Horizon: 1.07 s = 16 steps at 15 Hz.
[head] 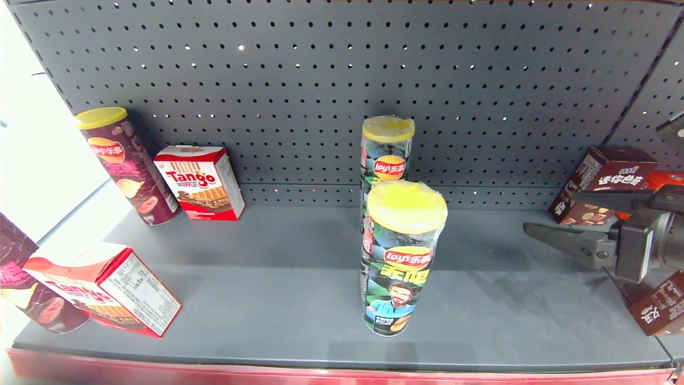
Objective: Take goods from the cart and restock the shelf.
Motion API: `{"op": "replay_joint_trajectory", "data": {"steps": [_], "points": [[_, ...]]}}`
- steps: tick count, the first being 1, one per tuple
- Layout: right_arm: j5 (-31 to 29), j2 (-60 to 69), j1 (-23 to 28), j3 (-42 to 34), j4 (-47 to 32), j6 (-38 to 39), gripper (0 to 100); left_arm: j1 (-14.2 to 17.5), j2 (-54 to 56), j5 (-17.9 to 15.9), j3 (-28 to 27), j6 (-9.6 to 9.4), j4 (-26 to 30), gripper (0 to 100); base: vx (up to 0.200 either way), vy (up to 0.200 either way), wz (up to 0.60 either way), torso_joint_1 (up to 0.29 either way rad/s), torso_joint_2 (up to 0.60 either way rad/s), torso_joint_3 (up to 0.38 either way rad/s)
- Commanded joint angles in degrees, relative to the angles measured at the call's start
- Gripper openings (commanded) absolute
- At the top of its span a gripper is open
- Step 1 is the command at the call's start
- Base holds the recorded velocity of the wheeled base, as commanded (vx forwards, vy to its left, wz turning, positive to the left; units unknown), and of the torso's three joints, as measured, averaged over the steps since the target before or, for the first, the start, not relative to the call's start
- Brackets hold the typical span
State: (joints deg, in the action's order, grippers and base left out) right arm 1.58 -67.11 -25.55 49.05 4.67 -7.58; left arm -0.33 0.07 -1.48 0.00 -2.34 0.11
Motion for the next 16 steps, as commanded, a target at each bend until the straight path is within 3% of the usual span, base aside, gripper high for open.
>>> {"op": "replay_joint_trajectory", "data": {"steps": [1, 8, 10, 11, 12, 13, 14, 16], "points": [[-0.62, 5.5, 6.13, -1.24, 0.6, 0.29, 100, -0.02, -0.07, 0.07, 0.0, 0.14, 0.07, 100, 0.0, 0.0, 0.0, 0.0, 0.0, 0.0], [-2.38, 37.67, 27.4, -17.15, 4.21, 0.29, 100, -0.02, -0.07, -0.11, 0.0, -0.03, 0.07, 100, 0.0, 0.0, 0.0, 0.0, 0.0, 0.0], [-2.2, 46.1, 27.57, -21.9, -0.01, 0.2, 100, -0.02, -0.07, -0.02, 0.0, -0.03, 0.07, 100, 0.0, 0.0, 0.0, 0.0, 0.0, 0.0], [-2.55, 52.87, 26.78, -24.53, -6.25, 0.29, 100, -0.02, -0.07, -0.02, 0.0, -0.03, 0.07, 100, 0.0, 0.0, 0.0, 0.0, 0.0, 0.0], [-2.55, 52.87, 26.78, -24.53, -6.25, 0.29, 100, -0.02, -0.07, -0.02, 0.0, -0.03, 0.07, 100, 0.0, 0.0, 0.0, 0.0, 0.0, 0.0], [-3.96, 62.54, 27.84, -28.93, -14.6, 1.61, 100, -0.02, -0.07, -0.11, 0.0, -0.12, 0.07, 100, 0.0, 0.0, 0.0, 0.0, 0.0, 0.0], [-5.54, 63.33, 27.84, -32.53, -13.99, 3.45, 100, -0.02, -0.07, -0.11, 0.0, -0.12, 0.07, 100, 0.0, 0.0, 0.0, 0.0, 0.0, 0.0], [-7.03, 63.07, 27.84, -45.1, -1.33, 5.65, 100, -0.02, -0.07, -0.19, 0.0, -0.21, 0.07, 100, 0.0, 0.0, 0.0, 0.0, 0.0, 0.0]]}}
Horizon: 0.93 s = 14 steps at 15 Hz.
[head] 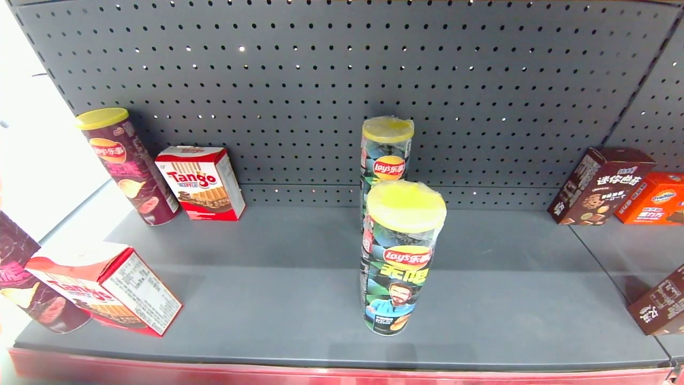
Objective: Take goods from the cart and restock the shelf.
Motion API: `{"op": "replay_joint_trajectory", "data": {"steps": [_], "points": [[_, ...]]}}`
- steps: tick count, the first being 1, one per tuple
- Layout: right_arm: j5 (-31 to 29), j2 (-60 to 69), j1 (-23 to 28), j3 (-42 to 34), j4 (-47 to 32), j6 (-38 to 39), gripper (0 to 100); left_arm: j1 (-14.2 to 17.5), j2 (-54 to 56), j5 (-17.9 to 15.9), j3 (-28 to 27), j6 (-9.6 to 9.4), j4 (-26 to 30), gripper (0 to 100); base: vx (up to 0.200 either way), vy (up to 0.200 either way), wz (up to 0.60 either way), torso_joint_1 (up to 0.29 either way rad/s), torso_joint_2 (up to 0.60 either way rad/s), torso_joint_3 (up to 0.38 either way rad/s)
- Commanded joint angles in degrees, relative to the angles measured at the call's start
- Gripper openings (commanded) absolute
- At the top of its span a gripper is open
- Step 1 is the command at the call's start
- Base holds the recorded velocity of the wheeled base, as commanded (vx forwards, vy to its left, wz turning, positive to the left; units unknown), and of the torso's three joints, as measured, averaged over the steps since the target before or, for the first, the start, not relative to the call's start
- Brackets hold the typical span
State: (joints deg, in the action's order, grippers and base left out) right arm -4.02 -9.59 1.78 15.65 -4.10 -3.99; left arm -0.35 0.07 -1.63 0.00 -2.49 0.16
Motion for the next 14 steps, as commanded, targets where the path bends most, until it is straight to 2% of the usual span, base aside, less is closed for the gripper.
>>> {"op": "replay_joint_trajectory", "data": {"steps": [1, 3, 4, 10, 11, 14], "points": [[-1.51, 5.55, 0.42, -15.65, 10.78, 2.32, 100, 0.0, -0.07, -0.04, 0.0, 0.03, 0.02, 100, 0.0, 0.0, 0.0, 0.0, 0.0, 0.0], [2.09, 9.59, -2.13, -15.65, 4.45, 3.37, 100, 0.0, -0.07, 0.14, 0.0, 0.11, 0.02, 100, 0.0, 0.0, 0.0, 0.0, 0.0, 0.0], [4.02, 9.59, -1.87, -15.56, 4.27, 3.9, 100, 0.0, -0.07, 0.05, 0.0, 0.2, 0.02, 100, 0.0, 0.0, 0.0, 0.0, 0.0, 0.0], [3.85, 9.59, -1.87, -15.56, 4.18, 3.72, 100, 0.0, -0.07, -0.04, 0.0, 0.2, 0.02, 100, 0.0, 0.0, 0.0, 0.0, 0.0, 0.0], [3.85, 9.59, -1.87, -15.56, 4.27, 3.72, 100, 0.0, -0.07, -0.04, 0.0, 0.29, -0.07, 100, 0.0, 0.0, -0.6, 0.002, 0.0, 0.007], [3.85, 9.59, -1.87, -15.56, 4.27, 3.72, 100, 0.0, -0.07, -0.04, 0.0, 0.29, 0.02, 100, 0.0, 0.0, 0.0, 0.0, 0.0, 0.0]]}}
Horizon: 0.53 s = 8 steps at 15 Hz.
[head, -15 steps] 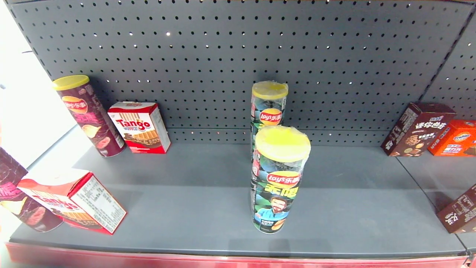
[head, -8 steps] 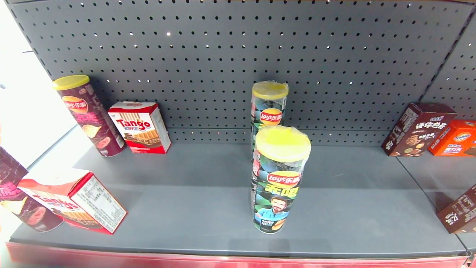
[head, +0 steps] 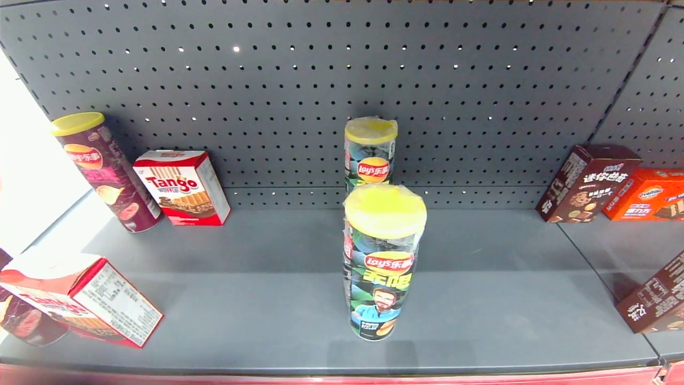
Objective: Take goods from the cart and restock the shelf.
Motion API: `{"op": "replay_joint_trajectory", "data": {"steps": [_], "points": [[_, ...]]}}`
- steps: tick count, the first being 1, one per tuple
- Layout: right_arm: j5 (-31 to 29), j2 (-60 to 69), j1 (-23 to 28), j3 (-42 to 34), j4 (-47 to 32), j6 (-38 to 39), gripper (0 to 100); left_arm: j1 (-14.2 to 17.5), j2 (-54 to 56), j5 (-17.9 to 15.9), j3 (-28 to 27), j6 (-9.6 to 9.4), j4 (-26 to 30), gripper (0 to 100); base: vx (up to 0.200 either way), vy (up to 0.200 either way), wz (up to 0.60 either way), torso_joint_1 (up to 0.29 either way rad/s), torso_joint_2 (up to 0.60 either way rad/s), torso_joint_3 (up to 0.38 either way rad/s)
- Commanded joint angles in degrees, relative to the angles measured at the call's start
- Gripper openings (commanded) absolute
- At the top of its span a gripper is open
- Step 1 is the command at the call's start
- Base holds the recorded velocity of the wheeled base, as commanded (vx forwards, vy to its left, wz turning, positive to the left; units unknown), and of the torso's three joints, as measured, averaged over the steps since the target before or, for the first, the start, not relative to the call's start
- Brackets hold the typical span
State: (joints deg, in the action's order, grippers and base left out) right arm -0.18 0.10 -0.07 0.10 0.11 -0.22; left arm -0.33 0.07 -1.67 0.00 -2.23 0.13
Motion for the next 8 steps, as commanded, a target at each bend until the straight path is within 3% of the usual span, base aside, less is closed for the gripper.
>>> {"op": "replay_joint_trajectory", "data": {"steps": [1, 8], "points": [[0.01, -0.1, -0.01, -0.01, 0.07, -0.04, 100, -0.02, -0.07, 0.0, -0.09, 0.12, 0.04, 100, 0.0, 0.0, 0.0, 0.0, 0.0, 0.0], [0.01, -0.1, -0.01, -0.01, 0.07, -0.04, 100, -0.02, -0.07, 0.26, 0.0, 0.65, -0.05, 100, 0.0, 0.0, 0.0, 0.0, 0.0, 0.0]]}}
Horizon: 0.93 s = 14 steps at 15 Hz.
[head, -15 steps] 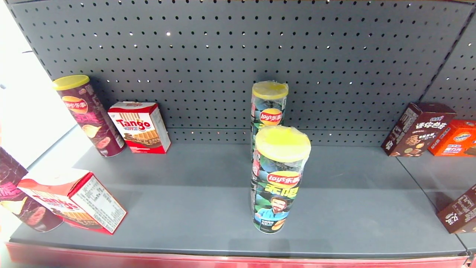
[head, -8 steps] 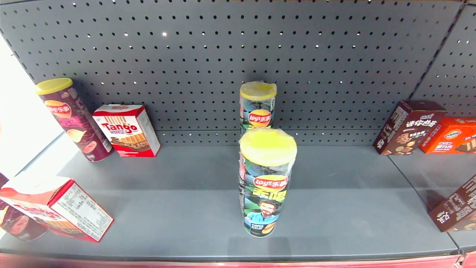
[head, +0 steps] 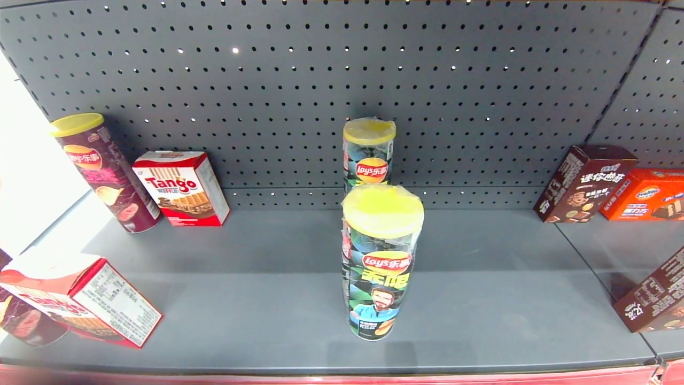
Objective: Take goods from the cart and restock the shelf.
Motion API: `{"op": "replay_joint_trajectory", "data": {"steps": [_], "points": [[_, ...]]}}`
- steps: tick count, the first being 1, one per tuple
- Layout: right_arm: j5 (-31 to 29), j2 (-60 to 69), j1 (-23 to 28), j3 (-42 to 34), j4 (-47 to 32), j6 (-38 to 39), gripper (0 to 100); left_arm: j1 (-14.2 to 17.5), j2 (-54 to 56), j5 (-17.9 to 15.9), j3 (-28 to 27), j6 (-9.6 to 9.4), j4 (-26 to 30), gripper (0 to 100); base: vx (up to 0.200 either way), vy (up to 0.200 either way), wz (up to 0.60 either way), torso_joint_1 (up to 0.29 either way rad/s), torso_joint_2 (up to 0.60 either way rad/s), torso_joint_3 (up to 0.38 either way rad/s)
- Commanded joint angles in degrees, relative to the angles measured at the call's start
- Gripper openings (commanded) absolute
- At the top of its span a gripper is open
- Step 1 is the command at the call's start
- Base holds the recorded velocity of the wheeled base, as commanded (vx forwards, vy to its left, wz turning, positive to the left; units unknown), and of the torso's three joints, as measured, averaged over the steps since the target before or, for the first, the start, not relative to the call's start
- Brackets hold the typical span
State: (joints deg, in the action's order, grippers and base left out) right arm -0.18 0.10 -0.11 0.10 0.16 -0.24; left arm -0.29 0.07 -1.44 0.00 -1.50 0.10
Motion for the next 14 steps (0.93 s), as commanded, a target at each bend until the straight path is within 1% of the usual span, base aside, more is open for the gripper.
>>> {"op": "replay_joint_trajectory", "data": {"steps": [1, 8, 10, 14], "points": [[0.01, -0.1, 0.02, -0.01, 0.02, -0.02, 100, -0.06, -0.07, 0.12, 0.0, 0.01, -0.01, 100, 0.0, 0.0, 0.0, 0.0, 0.0, 0.0], [0.01, -0.1, 0.02, -0.01, 0.02, -0.02, 100, 0.03, -0.07, 0.12, 0.0, 0.09, -0.01, 100, 0.0, 0.0, 0.0, 0.0, 0.0, 0.0], [0.01, -0.1, 0.02, -0.01, 0.02, -0.02, 100, 0.03, -0.07, 0.12, 0.0, 0.18, -0.01, 100, -0.2, 0.0, 0.0, 0.002, 0.0, 0.0], [0.01, -0.1, 0.02, -0.01, 0.02, -0.02, 100, 0.03, -0.07, 0.03, 0.0, 0.01, -0.01, 100, 0.0, 0.0, 0.0, 0.0, 0.0, 0.0]]}}
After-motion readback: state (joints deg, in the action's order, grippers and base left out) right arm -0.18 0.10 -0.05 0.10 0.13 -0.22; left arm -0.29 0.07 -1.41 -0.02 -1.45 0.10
